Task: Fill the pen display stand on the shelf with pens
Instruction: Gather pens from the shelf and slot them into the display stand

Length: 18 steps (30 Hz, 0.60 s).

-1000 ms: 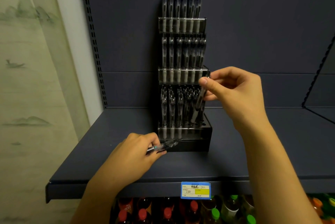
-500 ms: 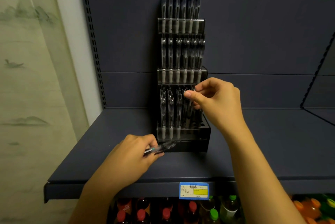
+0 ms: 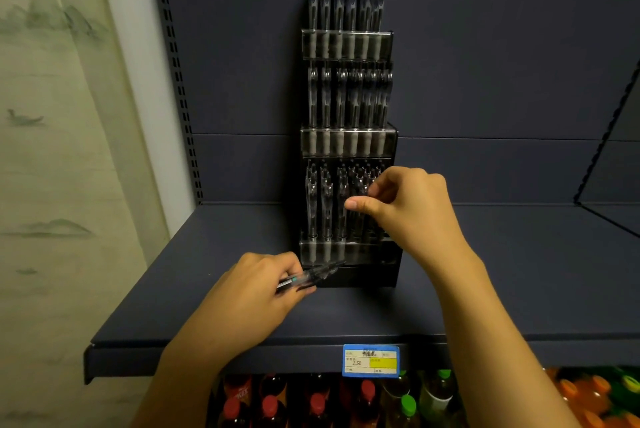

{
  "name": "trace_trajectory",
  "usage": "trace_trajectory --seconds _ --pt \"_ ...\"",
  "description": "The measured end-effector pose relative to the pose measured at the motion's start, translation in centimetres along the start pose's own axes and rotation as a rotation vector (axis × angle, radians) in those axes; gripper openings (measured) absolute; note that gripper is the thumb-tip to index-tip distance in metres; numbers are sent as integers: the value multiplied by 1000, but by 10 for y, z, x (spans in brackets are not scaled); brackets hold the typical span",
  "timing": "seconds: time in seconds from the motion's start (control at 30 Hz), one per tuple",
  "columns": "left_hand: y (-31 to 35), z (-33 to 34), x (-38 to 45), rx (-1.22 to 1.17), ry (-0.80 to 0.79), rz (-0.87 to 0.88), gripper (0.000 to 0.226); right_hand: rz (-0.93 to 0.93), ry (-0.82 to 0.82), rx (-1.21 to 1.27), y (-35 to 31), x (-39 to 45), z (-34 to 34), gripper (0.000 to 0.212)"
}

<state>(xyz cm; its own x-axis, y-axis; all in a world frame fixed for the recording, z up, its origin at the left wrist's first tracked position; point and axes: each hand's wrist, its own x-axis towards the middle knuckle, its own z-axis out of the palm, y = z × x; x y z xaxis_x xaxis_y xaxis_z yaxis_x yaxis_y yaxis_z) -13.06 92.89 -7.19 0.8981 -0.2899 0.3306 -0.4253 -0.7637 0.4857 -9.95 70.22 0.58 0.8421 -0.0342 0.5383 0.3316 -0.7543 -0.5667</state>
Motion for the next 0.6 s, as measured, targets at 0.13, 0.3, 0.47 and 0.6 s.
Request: trace_trajectory --seconds 0.13,0.3,0.47,0.6 --pt "1 -1 0 -5 -5 1 22 0 -64 -48 0 -6 -2 41" --pt "0 0 0 -26 7 19 23 -42 -127 -88 -4 -15 -10 32" --pt "1 1 1 -22 13 25 23 -177 -485 55 -12 -27 -16 21" --pt "4 2 2 -50 1 33 21 -258 -592 35 -11 -29 -6 39"
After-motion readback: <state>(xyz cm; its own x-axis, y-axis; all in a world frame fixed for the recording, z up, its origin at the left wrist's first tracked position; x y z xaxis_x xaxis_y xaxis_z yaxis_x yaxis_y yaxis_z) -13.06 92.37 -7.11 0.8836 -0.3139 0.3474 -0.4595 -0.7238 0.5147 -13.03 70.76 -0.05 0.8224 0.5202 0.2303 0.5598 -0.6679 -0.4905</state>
